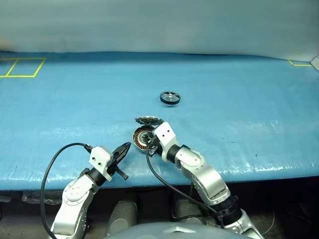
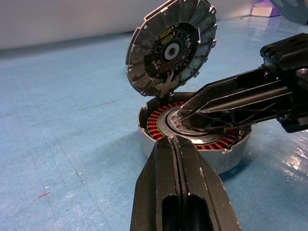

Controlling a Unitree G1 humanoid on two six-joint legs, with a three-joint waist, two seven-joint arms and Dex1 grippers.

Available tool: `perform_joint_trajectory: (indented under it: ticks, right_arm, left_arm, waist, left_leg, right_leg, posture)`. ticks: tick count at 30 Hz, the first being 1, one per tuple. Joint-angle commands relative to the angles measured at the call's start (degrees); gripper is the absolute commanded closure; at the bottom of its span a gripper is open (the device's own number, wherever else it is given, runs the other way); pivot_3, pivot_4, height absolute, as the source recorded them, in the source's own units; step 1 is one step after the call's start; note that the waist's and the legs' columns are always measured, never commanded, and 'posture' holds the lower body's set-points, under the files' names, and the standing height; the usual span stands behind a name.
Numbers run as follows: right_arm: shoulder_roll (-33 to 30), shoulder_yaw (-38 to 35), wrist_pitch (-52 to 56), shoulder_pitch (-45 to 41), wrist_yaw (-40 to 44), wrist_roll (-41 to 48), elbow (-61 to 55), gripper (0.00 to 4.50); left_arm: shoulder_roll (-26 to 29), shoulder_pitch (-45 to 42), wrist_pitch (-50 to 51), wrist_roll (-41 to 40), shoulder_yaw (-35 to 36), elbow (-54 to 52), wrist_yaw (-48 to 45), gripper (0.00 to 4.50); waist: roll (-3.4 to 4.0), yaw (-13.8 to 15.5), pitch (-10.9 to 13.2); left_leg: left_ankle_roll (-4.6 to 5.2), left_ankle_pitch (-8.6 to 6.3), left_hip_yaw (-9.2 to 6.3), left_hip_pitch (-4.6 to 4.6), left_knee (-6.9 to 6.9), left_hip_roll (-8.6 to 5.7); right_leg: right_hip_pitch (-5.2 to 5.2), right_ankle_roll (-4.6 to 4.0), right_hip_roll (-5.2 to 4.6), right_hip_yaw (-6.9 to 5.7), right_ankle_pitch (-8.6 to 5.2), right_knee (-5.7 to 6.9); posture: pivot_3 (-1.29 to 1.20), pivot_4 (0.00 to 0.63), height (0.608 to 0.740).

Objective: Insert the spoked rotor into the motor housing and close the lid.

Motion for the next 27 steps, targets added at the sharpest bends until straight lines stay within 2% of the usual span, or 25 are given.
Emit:
perform_joint_trajectory:
  ticks: [1,16,22,27]
  right_arm:
    - [0.19,-0.50,0.33,-0.32,0.05,0.04,-3.03,3.83]
    - [0.68,0.58,0.00,-0.15,0.13,-0.81,-0.33,3.83]
    - [0.14,-0.05,1.72,0.58,0.81,0.08,-3.57,1.88]
    - [-0.68,-2.15,6.64,2.05,2.40,4.25,-12.50,1.88]
  left_arm:
    - [0.18,0.15,-0.45,-0.51,-0.43,-0.81,-0.51,4.50]
    - [0.36,0.17,-0.08,-0.22,-0.44,-0.63,-0.70,4.50]
    - [0.41,0.14,-0.01,-0.18,-0.40,-0.58,-0.75,4.50]
    - [0.33,0.15,0.12,-0.13,-0.52,-0.41,-0.77,4.50]
  waist:
    - [0.00,-0.02,0.00]
    - [0.00,-0.09,-0.02]
    - [-0.01,-0.05,-0.04]
    - [-0.01,0.06,-0.04]
  left_leg:
    - [0.00,0.00,0.00,0.00,0.00,0.00]
    - [-0.01,0.01,0.01,0.05,0.00,0.01]
    - [-0.01,0.01,0.01,0.08,0.01,0.01]
    - [-0.01,0.01,-0.01,0.04,0.01,0.00]
  right_leg:
    - [0.00,-0.01,0.00,0.00,0.00,0.00]
    - [0.04,-0.02,0.01,0.01,0.01,0.01]
    - [0.08,-0.02,0.01,0.01,0.02,0.02]
    - [0.04,-0.02,0.00,0.01,0.02,0.01]
  posture:
    - [0.00,0.150,0.740]
    - [0.00,0.150,0.740]
    - [0.00,0.150,0.740]
    - [0.00,0.150,0.740]
